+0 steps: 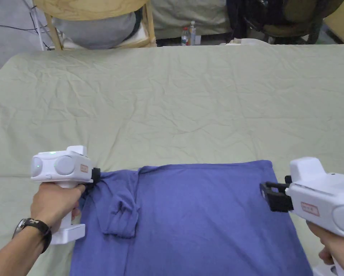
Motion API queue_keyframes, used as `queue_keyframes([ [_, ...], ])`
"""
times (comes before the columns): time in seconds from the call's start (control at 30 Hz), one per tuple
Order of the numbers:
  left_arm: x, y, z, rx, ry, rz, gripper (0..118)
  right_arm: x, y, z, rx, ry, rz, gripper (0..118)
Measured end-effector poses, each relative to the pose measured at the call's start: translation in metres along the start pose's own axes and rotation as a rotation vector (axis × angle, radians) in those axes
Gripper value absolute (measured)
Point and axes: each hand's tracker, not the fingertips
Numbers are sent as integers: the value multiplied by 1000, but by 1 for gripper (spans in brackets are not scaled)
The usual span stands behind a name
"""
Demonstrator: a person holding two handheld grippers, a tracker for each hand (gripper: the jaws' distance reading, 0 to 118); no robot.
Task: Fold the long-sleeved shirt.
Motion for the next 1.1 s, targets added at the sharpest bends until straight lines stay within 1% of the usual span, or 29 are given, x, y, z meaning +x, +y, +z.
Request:
queue_keyframes([
  [0.17, -7, 3, -2, -7, -21, 17, 8, 32, 53, -62, -38, -4, 14, 67],
  [0.23, -8, 3, -3, -10, -27, 29, 8, 38, 65, -92, -93, -20, 47, 67],
  [0.3, -7, 4, -4, -12, -25, 27, 8, 42, 69, -125, -169, -27, 44, 67],
  [0.37, -6, 4, -5, -13, -19, 23, 8, 46, 63, -161, -273, -10, 8, 67],
  [0.43, -5, 5, -7, -13, -12, 17, 8, 45, 48, -191, -388, -31, -28, 68],
  [0.47, -5, 5, -7, -12, -11, 17, 8, 46, 49, -185, -276, -29, -59, 70],
  [0.5, -5, 4, -7, -8, -9, 16, 8, 46, 54, -183, -305, -38, -93, 70],
  [0.53, -4, 3, -8, -1, -5, 14, 8, 43, 58, -180, -306, -49, -91, 69],
  [0.57, -1, 1, -9, 13, 7, -7, 8, 39, 58, -177, -306, -53, -49, 62],
  [0.6, 2, -1, -9, 28, 27, -40, 8, 37, 59, -166, -287, -46, -2, 46],
  [0.63, 7, -2, -8, 34, 44, -49, 8, 35, 60, -163, -283, -51, -6, 19],
  [0.67, 11, -3, -7, 39, 64, -62, 8, 34, 61, -160, -259, -60, -11, 6],
  [0.73, 16, -2, -2, 38, 87, -101, 8, 33, 62, -152, -260, -62, -10, 6],
  [0.8, 11, 5, 8, 41, 64, -71, 8, 38, 64, -140, -233, -68, 2, 6],
  [0.83, 6, 11, 15, 52, 35, -23, 8, 43, 66, -133, -218, -71, -6, 6],
  [0.9, 1, 22, 32, 107, 29, -1, 8, 52, 73, -114, -156, -109, -38, 6],
  [1.0, 5, 34, 57, 143, 13, -22, 8, 63, 79, -89, -138, -56, -111, 6],
  [1.07, 16, 29, 75, 171, 17, -76, 8, 58, 75, -70, -98, -83, -59, 6],
  [1.1, 17, 23, 84, 186, 9, -68, 8, 55, 72, -60, -79, -86, -28, 6],
])
